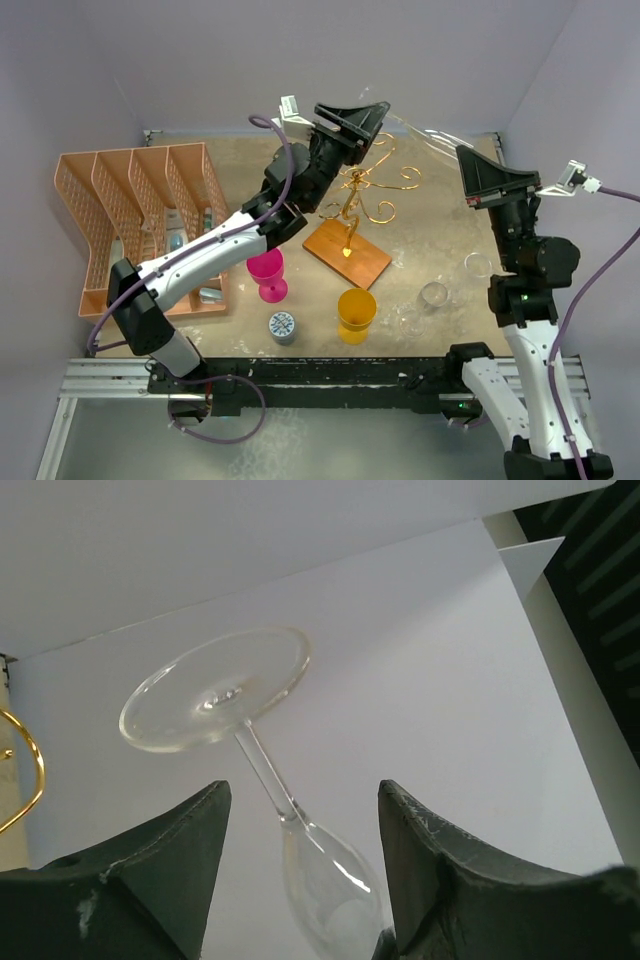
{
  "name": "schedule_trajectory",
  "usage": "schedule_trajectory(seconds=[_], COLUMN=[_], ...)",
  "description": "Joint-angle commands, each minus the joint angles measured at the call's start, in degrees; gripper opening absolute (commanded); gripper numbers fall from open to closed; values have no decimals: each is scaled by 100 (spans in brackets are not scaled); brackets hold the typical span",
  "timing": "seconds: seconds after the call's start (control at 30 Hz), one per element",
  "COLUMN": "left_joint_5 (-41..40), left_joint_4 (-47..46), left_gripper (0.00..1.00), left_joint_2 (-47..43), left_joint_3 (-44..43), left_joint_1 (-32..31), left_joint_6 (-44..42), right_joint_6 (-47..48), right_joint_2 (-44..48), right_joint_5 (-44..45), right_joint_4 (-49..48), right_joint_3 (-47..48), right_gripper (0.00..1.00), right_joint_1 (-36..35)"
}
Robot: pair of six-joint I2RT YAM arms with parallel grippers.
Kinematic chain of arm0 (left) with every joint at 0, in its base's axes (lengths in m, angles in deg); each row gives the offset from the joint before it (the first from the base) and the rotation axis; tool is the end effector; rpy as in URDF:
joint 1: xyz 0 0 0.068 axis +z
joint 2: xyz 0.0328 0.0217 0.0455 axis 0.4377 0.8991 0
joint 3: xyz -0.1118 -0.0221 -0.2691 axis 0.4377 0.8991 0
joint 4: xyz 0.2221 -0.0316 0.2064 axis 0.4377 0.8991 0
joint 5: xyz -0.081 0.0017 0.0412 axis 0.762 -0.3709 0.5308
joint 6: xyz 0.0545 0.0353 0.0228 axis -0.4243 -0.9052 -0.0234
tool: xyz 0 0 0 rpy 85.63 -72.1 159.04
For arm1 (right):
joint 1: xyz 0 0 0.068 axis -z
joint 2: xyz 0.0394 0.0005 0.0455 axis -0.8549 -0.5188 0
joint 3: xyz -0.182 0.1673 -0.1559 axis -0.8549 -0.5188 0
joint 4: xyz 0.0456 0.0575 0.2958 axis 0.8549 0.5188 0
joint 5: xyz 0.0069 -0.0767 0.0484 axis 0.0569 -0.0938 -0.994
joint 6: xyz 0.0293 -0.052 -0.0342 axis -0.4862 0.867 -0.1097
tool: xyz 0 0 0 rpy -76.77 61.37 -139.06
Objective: Place the wine glass upside down on the wine glass rack
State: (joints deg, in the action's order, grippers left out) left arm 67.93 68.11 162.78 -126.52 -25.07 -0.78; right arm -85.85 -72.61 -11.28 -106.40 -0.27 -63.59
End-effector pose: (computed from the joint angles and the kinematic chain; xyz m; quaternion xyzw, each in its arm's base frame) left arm 0.2928 -0.3310 0.4758 -0.2610 0.5381 -0.6604 0.4540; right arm 0.1731 0.0237 0.4875 0.1220 0.4113 0.4977 0.7538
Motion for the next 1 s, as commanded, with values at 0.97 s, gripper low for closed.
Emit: schedule_trajectory(seconds=[0.97], left_joint_5=[-973], left_joint_4=[-870], left_gripper=[20], left_joint_2=[493], left_joint_3=[-914], left_joint_1=[-22], left_joint_6=[414], right_joint_6=[-356], right_joint_2=[512], right_joint_5=[-1084], right_joint_4=[-177], right_joint_3=[51], right_gripper=[0], right_joint_1=[9])
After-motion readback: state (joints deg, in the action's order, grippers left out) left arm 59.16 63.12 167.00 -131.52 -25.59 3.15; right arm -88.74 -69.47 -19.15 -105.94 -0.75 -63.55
